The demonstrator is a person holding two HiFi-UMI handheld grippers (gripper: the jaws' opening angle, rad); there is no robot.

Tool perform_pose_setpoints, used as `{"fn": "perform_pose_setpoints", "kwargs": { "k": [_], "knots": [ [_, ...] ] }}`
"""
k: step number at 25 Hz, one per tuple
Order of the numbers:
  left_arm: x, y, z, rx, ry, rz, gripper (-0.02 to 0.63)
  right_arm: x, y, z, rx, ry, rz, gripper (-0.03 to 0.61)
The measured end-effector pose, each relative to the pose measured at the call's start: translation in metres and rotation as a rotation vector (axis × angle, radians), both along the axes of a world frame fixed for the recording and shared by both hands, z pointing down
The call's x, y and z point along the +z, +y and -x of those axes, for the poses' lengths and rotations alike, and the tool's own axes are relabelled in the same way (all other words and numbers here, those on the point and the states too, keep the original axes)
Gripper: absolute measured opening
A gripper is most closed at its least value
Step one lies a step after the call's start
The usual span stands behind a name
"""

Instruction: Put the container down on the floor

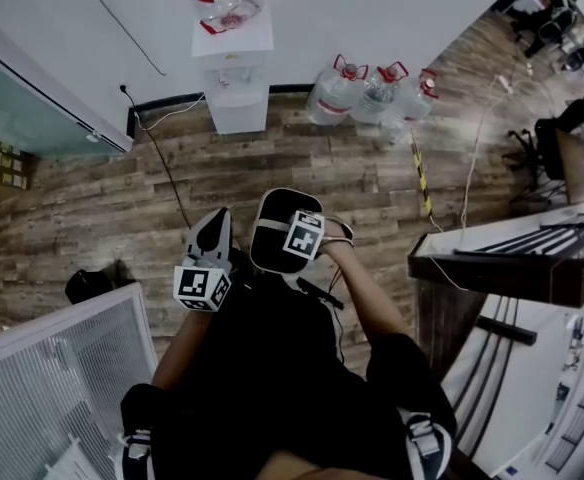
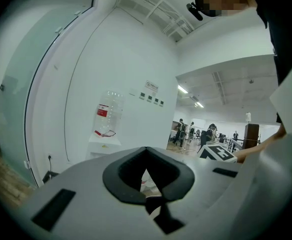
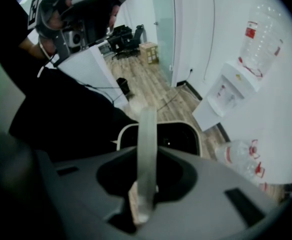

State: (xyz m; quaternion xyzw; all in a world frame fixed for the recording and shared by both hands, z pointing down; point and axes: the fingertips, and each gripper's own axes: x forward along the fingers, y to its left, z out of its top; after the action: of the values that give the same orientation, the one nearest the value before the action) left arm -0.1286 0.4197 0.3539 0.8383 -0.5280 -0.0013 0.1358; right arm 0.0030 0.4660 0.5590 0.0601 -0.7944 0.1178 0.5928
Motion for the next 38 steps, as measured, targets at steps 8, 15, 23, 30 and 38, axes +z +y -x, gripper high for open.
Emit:
{"fn": "perform_pose_setpoints", "kwargs": {
  "k": [8, 15, 23, 30, 38],
  "knots": [
    [0.010, -0.034, -0.009, 0.012, -0.031, 0.018, 0.031, 0.014, -0.037, -0.020, 0.035, 0.008, -0.002, 0.089],
    [0.021, -0.095, -0.022, 0.045, -0.020, 0.025, 0.031, 0.025, -0.081, -0.034, 0.061, 0.025, 0.018, 0.089],
    [0.021, -0.195, -0.037, 0.106, -0.018, 0.017, 0.030, 0.028, -0.157, -0.047, 0.074, 0.035, 0.028, 0.089],
    [0.018, -0.272, -0.026, 0.145, 0.005, 0.021, 0.031, 0.030, -0.218, -0.048, 0.087, 0.055, 0.028, 0.089],
    [0.015, -0.328, -0.018, 0.149, 0.007, 0.003, 0.030, 0.028, -0.291, -0.051, 0.083, 0.062, 0.006, 0.089]
  ]
}}
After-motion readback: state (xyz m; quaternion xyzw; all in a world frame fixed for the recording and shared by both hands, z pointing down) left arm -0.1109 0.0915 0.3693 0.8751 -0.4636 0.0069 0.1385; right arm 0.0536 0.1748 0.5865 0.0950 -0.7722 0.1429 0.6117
